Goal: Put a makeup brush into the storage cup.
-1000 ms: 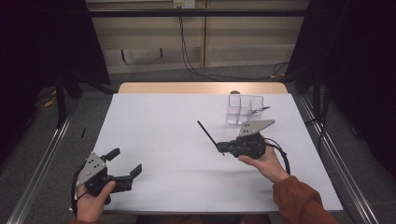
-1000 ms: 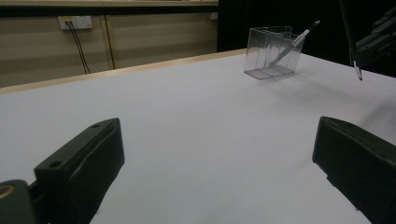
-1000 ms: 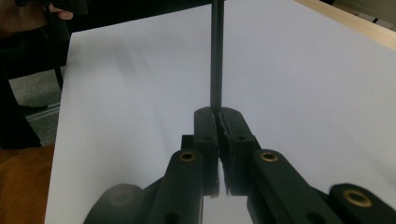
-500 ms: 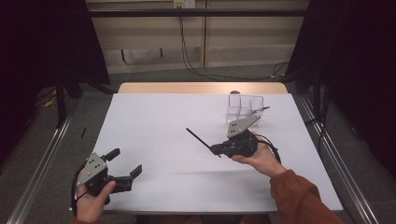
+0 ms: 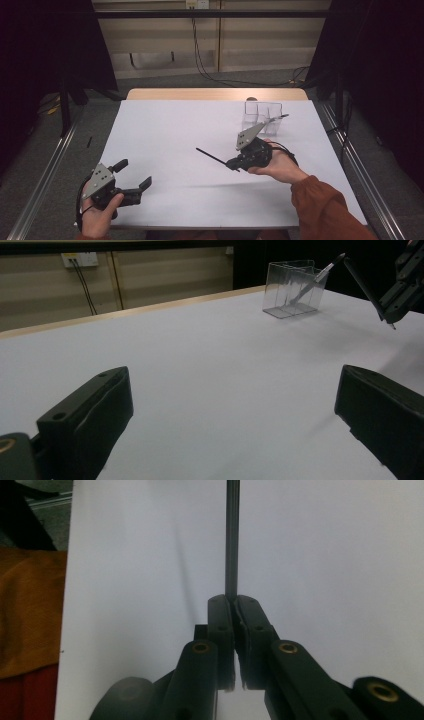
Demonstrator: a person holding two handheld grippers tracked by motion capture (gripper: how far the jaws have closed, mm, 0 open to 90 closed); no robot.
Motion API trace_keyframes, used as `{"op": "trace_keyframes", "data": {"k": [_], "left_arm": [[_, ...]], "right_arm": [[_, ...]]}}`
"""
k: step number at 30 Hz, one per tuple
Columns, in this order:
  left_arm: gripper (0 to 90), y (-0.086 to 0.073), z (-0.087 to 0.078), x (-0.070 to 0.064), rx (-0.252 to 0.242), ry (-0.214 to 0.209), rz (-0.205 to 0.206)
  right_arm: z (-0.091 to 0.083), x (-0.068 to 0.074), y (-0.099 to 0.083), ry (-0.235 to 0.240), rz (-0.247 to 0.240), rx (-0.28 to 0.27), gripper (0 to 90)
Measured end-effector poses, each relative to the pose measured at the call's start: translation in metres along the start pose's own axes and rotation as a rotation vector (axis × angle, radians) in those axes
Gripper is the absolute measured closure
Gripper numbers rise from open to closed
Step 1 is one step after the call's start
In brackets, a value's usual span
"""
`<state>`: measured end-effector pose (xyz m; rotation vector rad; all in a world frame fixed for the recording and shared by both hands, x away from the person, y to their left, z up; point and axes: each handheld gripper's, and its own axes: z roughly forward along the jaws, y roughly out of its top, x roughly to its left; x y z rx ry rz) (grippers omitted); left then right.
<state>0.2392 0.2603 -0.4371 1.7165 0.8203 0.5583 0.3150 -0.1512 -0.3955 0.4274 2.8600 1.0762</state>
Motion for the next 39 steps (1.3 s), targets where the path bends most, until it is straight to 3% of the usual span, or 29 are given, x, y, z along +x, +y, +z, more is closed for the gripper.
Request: {"op": "trace_keyframes", "data": {"k": [9, 20, 27, 31, 39], "left_arm": [[2.1, 0.0, 0.0, 0.0, 0.003, -0.003, 0.004], [2.1, 0.001, 0.0, 0.0, 0.005, -0.014, 0.007], [2.1, 0.005, -0.003, 0.001, -0.001, -0.038, -0.001], [1.6, 0.011, -0.003, -0.004, -0.036, -0.068, 0.007], [1.6, 0.019, 0.001, -0.015, -0.036, -0.128, 0.022]], "right_arm": [[0.005, -0.003, 0.004, 0.042, -0.039, 0.144, 86.7], [0.004, -0.002, 0.006, 0.049, -0.072, 0.298, 86.7], [0.005, -0.003, 0.004, 0.06, -0.068, 0.32, 86.7], [0.005, -0.003, 0.004, 0.062, -0.073, 0.315, 86.7], [0.004, -0.003, 0.003, 0.068, -0.071, 0.295, 86.7]]}}
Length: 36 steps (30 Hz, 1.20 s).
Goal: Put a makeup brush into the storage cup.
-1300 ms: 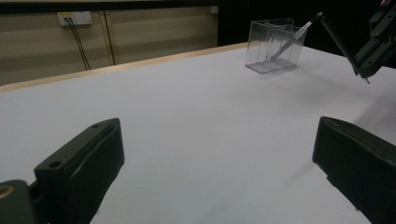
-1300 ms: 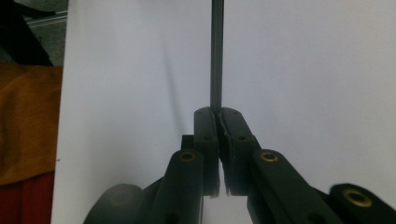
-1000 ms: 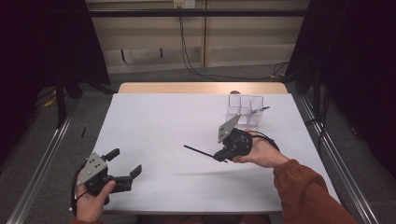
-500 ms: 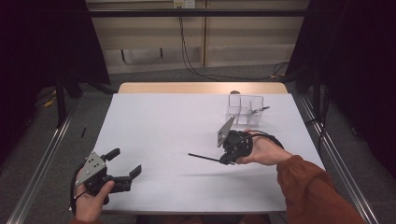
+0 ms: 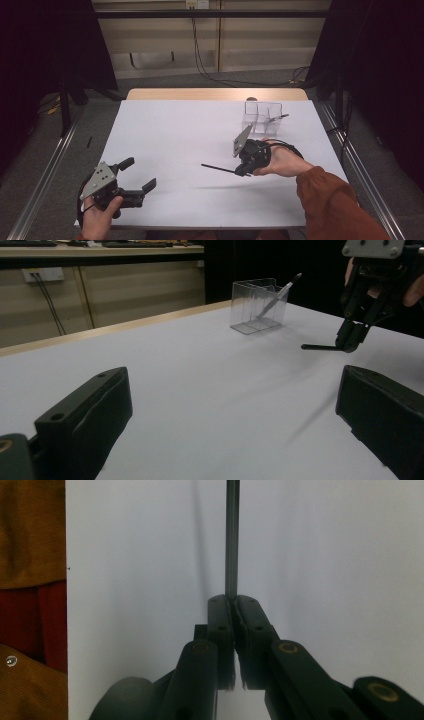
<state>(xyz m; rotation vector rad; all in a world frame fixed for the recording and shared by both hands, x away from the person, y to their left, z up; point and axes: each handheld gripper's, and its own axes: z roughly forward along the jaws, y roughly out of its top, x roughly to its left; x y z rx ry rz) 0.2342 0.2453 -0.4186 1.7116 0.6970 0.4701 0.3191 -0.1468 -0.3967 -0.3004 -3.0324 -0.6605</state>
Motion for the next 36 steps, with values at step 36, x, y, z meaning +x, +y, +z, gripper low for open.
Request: {"op": "trace_keyframes", "data": {"k": [36], "left_arm": [[3.1, 0.043, 0.071, -0.033, 0.212, -0.323, 0.132]], "right_arm": [[0.007, 0.006, 0.006, 0.033, -0.044, 0.009, 86.7]]}}
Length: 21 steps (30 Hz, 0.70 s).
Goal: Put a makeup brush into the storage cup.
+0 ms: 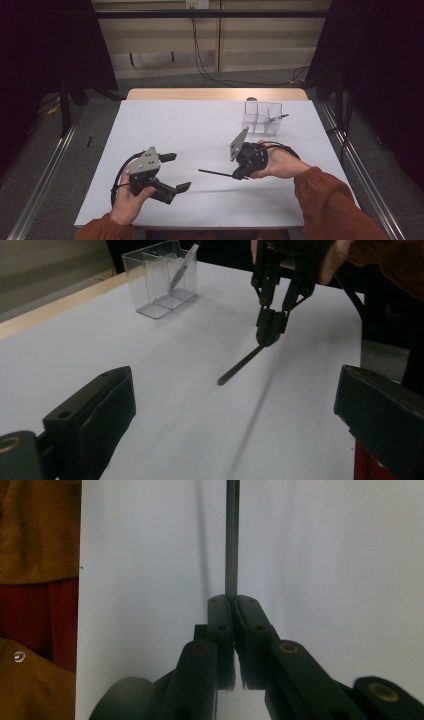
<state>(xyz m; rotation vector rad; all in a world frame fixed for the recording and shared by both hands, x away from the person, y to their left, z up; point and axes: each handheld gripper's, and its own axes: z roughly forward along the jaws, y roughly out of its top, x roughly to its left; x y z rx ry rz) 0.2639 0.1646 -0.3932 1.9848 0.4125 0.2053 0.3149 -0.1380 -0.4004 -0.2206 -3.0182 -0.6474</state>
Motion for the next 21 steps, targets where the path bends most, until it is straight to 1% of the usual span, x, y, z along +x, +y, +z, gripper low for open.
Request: {"op": "trace_keyframes", "data": {"k": [3, 5, 7, 8, 9, 10, 13, 17, 18, 19, 21], "left_arm": [[3.1, 0.004, 0.003, 0.0, 0.028, -0.008, 0.015], [3.2, 0.006, 0.006, 0.001, 0.033, -0.013, 0.012], [3.1, 0.008, 0.008, 0.002, 0.051, -0.024, 0.02], [2.9, 0.008, 0.009, 0.001, 0.055, -0.028, 0.013], [2.5, 0.008, 0.01, 0.001, 0.064, -0.029, 0.023], [2.6, 0.008, 0.012, 0.001, 0.08, -0.041, 0.031], [2.8, 0.009, 0.016, 0.0, 0.126, -0.049, 0.045], [2.8, 0.013, 0.021, 0.0, 0.171, -0.07, 0.051], [2.8, 0.014, 0.022, -0.001, 0.184, -0.075, 0.042], [2.8, 0.015, 0.022, 0.0, 0.209, -0.081, 0.051], [3.4, 0.017, 0.024, 0.001, 0.225, -0.084, 0.054]], "right_arm": [[0.002, 0.001, 0.001, 0.002, -0.007, 0.005, 86.7], [0.003, 0.002, 0.001, 0.006, -0.014, 0.007, 86.7], [0.004, 0.002, 0.002, 0.008, -0.012, 0.01, 86.6], [0.004, 0.002, 0.003, 0.008, -0.014, 0.012, 86.7], [0.004, 0.002, 0.003, 0.009, -0.016, 0.012, 86.6], [0.005, 0.002, 0.003, 0.01, -0.016, 0.015, 86.6], [0.006, 0.002, 0.004, 0.009, -0.018, 0.019, 86.7], [0.008, 0.002, 0.006, 0.015, -0.028, 0.023, 86.7], [0.008, 0.002, 0.006, 0.015, -0.027, 0.027, 86.7], [0.008, 0.002, 0.007, 0.016, -0.028, 0.03, 86.6], [0.008, 0.002, 0.007, 0.016, -0.03, 0.036, 86.7]]}}
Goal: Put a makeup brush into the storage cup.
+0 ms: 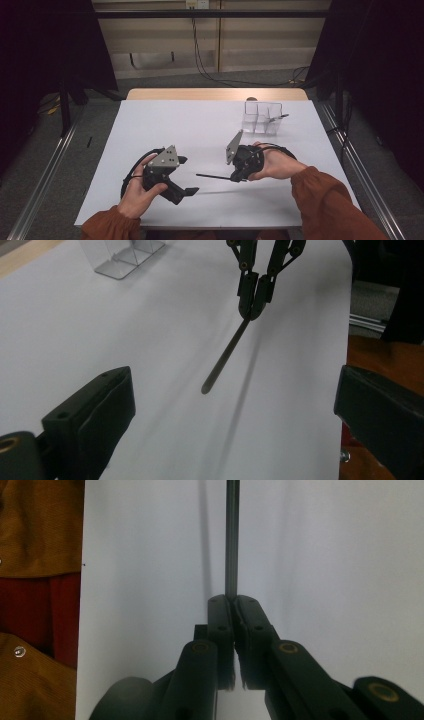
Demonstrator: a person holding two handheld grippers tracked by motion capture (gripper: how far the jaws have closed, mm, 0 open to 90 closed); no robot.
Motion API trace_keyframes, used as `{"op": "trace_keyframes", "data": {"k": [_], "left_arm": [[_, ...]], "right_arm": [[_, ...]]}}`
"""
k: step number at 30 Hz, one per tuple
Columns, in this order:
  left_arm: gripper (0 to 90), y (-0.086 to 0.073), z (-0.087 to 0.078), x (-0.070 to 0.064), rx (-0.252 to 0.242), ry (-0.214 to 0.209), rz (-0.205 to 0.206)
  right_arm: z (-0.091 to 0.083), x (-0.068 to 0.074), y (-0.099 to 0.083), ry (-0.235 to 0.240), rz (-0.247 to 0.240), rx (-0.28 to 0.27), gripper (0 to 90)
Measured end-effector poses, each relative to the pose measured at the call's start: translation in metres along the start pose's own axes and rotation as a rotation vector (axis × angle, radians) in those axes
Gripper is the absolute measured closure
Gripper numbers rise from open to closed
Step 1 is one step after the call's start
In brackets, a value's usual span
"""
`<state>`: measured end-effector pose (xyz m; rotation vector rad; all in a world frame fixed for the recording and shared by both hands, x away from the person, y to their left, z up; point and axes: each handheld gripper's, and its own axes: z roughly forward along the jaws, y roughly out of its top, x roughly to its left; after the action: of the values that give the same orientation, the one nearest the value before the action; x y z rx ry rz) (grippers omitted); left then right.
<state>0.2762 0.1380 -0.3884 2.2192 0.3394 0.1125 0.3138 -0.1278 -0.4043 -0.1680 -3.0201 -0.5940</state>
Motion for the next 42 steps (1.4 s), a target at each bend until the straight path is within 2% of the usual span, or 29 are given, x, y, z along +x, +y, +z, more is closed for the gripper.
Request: {"op": "trace_keyframes", "data": {"k": [3, 8, 10, 12, 19, 27, 29, 31, 34, 37, 42], "left_arm": [[3.5, 0.002, 0.003, 0.001, 0.028, 0.007, 0.002], [3.8, 0.005, 0.011, 0.002, 0.096, -0.028, 0.026], [4.3, 0.006, 0.013, 0.003, 0.125, -0.038, 0.053], [4.3, 0.007, 0.016, 0.003, 0.151, -0.051, 0.062], [4.6, 0.008, 0.021, 0.007, 0.217, -0.044, 0.069], [5.0, 0.015, 0.025, 0.011, 0.263, -0.07, 0.096], [5.1, 0.015, 0.027, 0.012, 0.271, -0.062, 0.092], [5.4, 0.015, 0.03, 0.013, 0.3, -0.055, 0.087], [6.4, 0.015, 0.034, 0.013, 0.339, -0.048, 0.102], [10.3, 0.015, 0.038, 0.013, 0.362, -0.061, 0.105], [22.4, 0.016, 0.042, 0.014, 0.372, -0.051, 0.106]], "right_arm": [[0.0, -0.001, 0.001, 0.0, -0.005, 0.006, 86.7], [-0.003, 0.0, 0.004, -0.003, -0.01, 0.005, 86.7], [-0.005, -0.001, 0.005, -0.008, -0.013, 0.013, 86.6], [-0.005, -0.001, 0.006, -0.01, -0.015, 0.022, 86.6], [-0.003, -0.001, 0.011, -0.01, -0.027, 0.055, 86.6], [-0.006, -0.001, 0.017, -0.017, -0.043, 0.093, 86.7], [-0.005, -0.001, 0.018, -0.014, -0.047, 0.098, 86.7], [-0.004, -0.001, 0.018, -0.012, -0.049, 0.104, 86.7], [-0.002, -0.001, 0.019, -0.011, -0.048, 0.117, 86.6], [-0.001, -0.002, 0.02, -0.009, -0.051, 0.12, 86.7], [0.0, -0.002, 0.021, -0.005, -0.055, 0.127, 86.7]]}}
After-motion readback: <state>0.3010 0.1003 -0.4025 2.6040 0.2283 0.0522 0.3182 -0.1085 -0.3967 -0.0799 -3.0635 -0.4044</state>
